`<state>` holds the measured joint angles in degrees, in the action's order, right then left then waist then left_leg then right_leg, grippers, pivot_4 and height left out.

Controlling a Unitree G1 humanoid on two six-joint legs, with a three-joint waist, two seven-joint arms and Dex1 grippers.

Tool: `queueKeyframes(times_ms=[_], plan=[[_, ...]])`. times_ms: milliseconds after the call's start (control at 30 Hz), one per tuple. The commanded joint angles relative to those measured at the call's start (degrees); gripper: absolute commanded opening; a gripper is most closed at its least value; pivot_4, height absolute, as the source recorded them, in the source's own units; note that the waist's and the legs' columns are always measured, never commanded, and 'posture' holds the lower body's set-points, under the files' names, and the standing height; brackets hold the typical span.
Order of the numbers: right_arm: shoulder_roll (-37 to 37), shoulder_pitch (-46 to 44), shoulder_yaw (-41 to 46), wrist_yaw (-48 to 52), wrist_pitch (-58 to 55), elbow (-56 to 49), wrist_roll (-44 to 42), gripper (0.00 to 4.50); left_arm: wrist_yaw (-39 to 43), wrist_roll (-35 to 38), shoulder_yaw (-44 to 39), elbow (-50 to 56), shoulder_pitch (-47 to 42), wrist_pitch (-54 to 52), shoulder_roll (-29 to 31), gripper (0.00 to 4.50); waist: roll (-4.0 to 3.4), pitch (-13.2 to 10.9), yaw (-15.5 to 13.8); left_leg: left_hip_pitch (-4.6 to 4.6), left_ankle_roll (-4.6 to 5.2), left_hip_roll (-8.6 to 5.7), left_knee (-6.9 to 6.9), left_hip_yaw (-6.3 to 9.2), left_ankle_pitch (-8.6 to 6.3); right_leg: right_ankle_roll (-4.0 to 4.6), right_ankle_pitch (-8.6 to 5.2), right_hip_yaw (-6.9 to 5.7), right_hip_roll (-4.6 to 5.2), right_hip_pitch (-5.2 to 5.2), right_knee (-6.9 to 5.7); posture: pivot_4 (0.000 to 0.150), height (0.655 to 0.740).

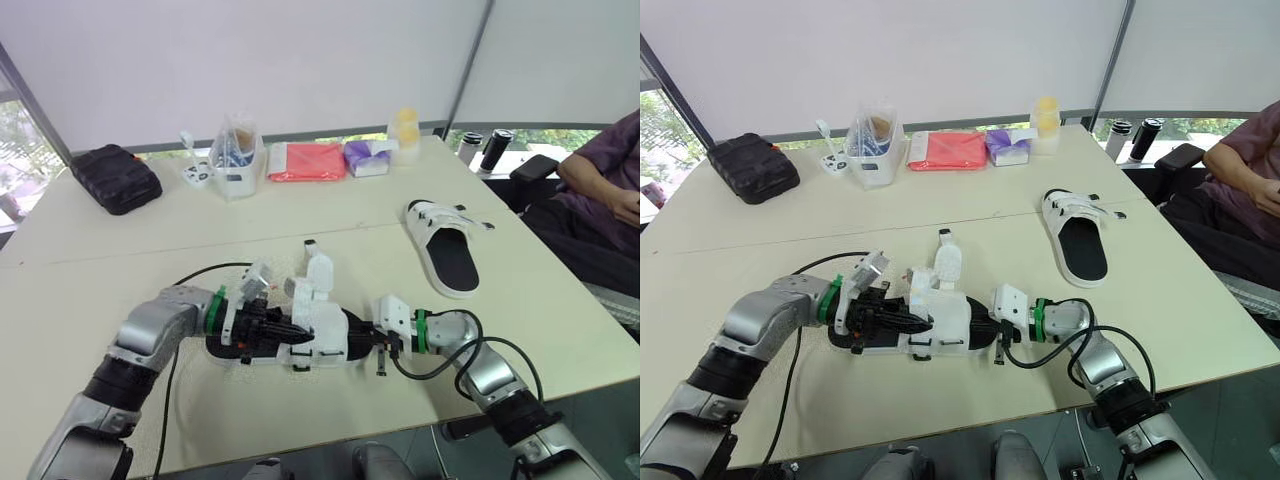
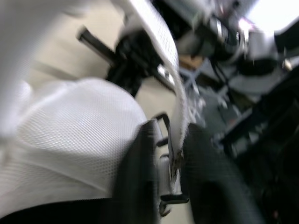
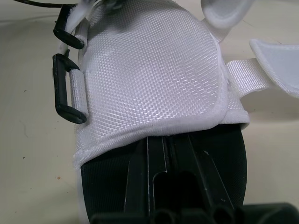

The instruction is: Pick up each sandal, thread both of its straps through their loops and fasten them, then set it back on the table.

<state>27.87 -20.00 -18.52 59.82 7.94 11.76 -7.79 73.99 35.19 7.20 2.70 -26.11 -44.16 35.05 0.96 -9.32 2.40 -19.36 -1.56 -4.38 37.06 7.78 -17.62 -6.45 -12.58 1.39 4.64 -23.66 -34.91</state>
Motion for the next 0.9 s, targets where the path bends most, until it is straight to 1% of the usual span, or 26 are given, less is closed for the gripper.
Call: queueKeyframes(times_ms=[33,133,167,233,367,433,500,567,633,667,767,900], plan=[[0.7,2.0,-1.6,-1.6,-3.0,5.4,4.7,0.00,-6.0,4.6,-7.6,6.9,2.6,-3.9,1.4,2.74,-0.01,0.0,0.1,0.01,0.00,0.00,-0.01,0.00,0.00,0.00,0.00,0.00,0.01,0.00,0.00,0.150,0.7400],[1.0,2.4,-1.5,-1.5,-2.8,5.2,4.5,0.00,-11.2,8.1,-13.2,12.6,6.4,-7.2,2.3,2.74,-0.02,0.0,0.0,0.01,-0.01,0.03,-0.03,0.00,0.00,0.02,-0.01,0.00,0.02,-0.01,0.00,0.150,0.7400],[1.0,2.5,-1.5,-1.4,-2.9,5.2,4.5,0.00,-13.5,10.3,-15.6,14.6,7.8,-9.1,2.1,2.74,-0.01,0.0,-0.1,0.01,-0.01,0.04,-0.04,0.01,0.00,0.03,-0.02,-0.01,0.03,0.00,0.00,0.150,0.7400],[1.2,3.0,-1.4,-1.2,-2.9,4.9,4.4,0.00,-17.6,11.7,-19.0,21.3,13.0,-9.7,2.5,2.74,-0.01,0.0,-0.1,0.00,-0.01,0.04,-0.03,0.02,-0.01,0.03,-0.02,-0.01,0.04,0.00,0.01,0.150,0.7400],[1.5,4.0,-1.4,-0.8,-3.1,4.4,4.3,0.00,-21.4,13.0,-21.2,31.9,21.8,-9.4,4.4,2.74,-0.03,-0.1,-0.3,0.00,-0.04,0.06,-0.05,0.04,-0.02,0.06,-0.03,-0.01,0.05,0.10,0.21,0.150,0.7400],[1.6,4.3,-1.5,-0.4,-3.1,4.5,4.3,0.00,-20.9,12.4,-21.1,35.8,26.2,-7.9,6.6,2.74,-0.06,-0.1,-0.4,0.00,-0.04,0.11,-0.07,0.05,-0.02,0.14,0.00,-0.03,0.02,0.18,0.40,0.150,0.7400],[1.8,4.3,-1.5,-0.1,-3.1,4.8,4.4,0.00,-20.3,11.6,-20.0,36.9,28.5,-6.7,8.3,2.74,-0.06,-0.1,-0.5,0.02,-0.05,0.13,-0.08,0.05,-0.03,0.17,0.01,-0.06,0.02,0.26,0.55,0.150,0.7400],[1.7,4.2,-1.5,0.1,-2.9,5.2,4.5,0.00,-19.9,9.1,-17.5,36.0,29.4,-4.6,9.3,2.74,-0.09,-0.1,-0.8,0.01,-0.17,0.14,-0.08,0.05,-0.10,0.18,0.00,-0.07,0.01,0.30,0.63,0.150,0.7400],[1.5,4.0,-1.7,0.1,-3.0,5.5,4.6,0.00,-19.3,4.5,-13.2,33.8,29.6,-1.6,11.0,2.74,-0.11,-0.1,-1.1,0.01,-0.20,0.16,-0.08,0.04,-0.12,0.18,0.00,-0.08,0.00,0.30,0.68,0.150,0.7400],[1.4,3.9,-1.7,0.0,-3.1,5.5,4.6,0.00,-18.8,3.7,-12.0,33.0,29.4,-1.0,11.6,2.74,-0.12,-0.1,-1.1,0.01,-0.20,0.17,-0.09,0.02,-0.12,0.18,0.00,-0.08,0.00,0.31,0.69,0.150,0.7400],[1.2,3.5,-1.6,-0.1,-3.5,5.8,4.4,0.00,-17.2,3.6,-9.4,30.4,27.1,0.0,11.5,2.74,-0.13,-0.1,-1.2,-0.01,-0.21,0.22,-0.12,0.00,-0.13,0.19,0.00,-0.09,-0.03,0.28,0.72,0.150,0.7400],[1.3,3.7,-1.9,0.2,-3.5,5.8,4.7,0.00,-14.7,1.7,-5.1,26.5,23.0,1.8,11.3,2.74,-0.10,-0.1,-1.2,-0.03,-0.22,0.24,-0.12,0.01,-0.13,0.19,0.00,-0.12,-0.05,0.26,0.73,0.150,0.7400]])
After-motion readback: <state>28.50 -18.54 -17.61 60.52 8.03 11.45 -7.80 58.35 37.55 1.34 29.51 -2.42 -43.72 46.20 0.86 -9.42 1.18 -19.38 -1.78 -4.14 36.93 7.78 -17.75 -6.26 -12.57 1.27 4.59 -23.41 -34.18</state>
